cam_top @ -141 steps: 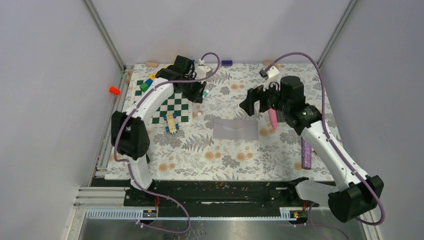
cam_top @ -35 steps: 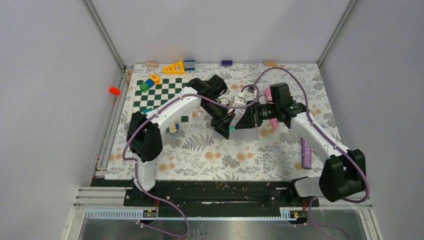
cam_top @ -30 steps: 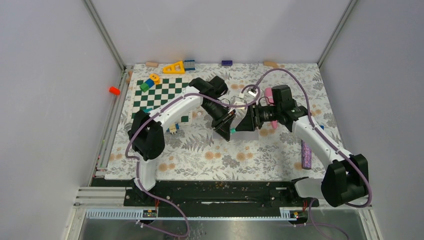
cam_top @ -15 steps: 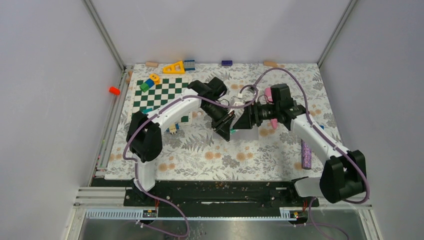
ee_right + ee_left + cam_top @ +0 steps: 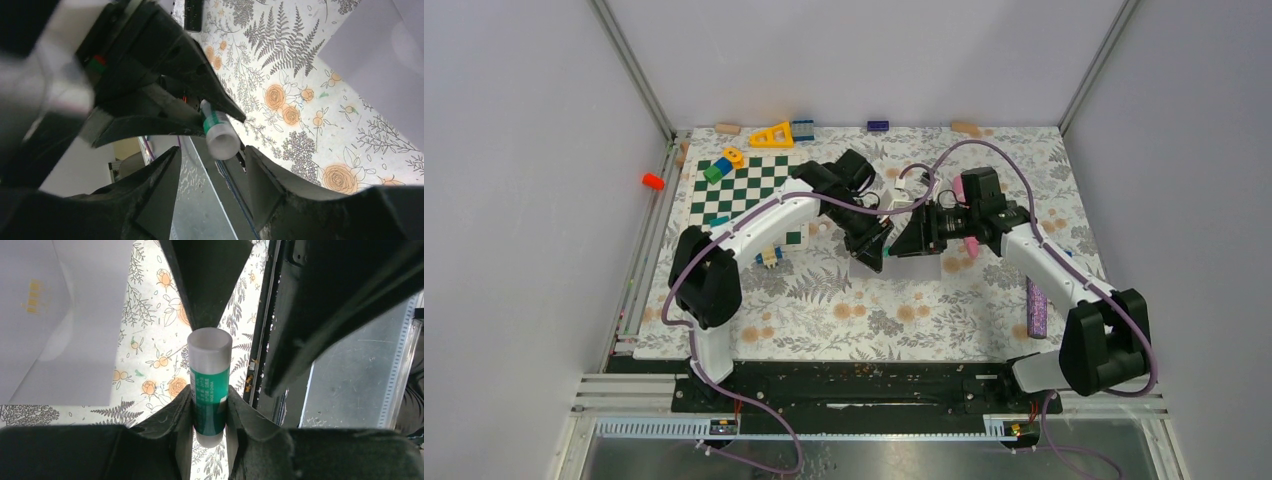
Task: Place the letter into the envelope and seal it
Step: Screw the solid glue.
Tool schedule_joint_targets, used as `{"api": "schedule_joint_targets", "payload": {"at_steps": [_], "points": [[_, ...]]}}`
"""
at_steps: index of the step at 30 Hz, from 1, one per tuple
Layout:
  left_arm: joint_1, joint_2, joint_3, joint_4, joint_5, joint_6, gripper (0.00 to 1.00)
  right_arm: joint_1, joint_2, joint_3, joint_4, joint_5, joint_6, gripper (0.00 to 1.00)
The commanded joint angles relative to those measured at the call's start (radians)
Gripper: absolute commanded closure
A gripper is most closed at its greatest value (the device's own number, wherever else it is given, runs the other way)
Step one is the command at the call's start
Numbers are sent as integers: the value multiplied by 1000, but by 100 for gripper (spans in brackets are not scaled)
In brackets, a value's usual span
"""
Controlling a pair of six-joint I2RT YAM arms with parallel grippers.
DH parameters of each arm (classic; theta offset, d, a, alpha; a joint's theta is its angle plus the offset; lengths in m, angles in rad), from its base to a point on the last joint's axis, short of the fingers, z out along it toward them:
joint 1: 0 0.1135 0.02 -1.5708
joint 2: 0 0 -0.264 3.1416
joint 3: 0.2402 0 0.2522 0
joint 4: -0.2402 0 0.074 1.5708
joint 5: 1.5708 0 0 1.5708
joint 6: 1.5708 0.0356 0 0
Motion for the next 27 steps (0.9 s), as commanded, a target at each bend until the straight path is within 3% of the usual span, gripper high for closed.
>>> {"api": "schedule_joint_targets", "payload": {"at_steps": [1, 8, 15, 18, 23, 25, 27], "points": [[-29, -63, -9, 49, -23, 4, 93, 7, 41, 36, -8, 23, 47, 46], [-40, -72, -23, 65, -42, 5, 93, 8, 76, 39, 21, 8, 92, 50], [-42, -66, -24, 67, -55, 6, 92, 8, 77, 32, 26, -21, 99, 82], [-43, -74, -29, 79, -59, -1, 71, 7, 70, 27, 25, -26, 88, 91], [22, -159, -64, 142, 10, -21, 19, 1, 39, 32, 29, -52, 77, 91], [78, -227, -94, 204, 57, -52, 6, -12, 27, 38, 32, -64, 78, 91], [140, -298, -131, 290, 98, -104, 1, -24, 21, 45, 39, -79, 85, 91]]}}
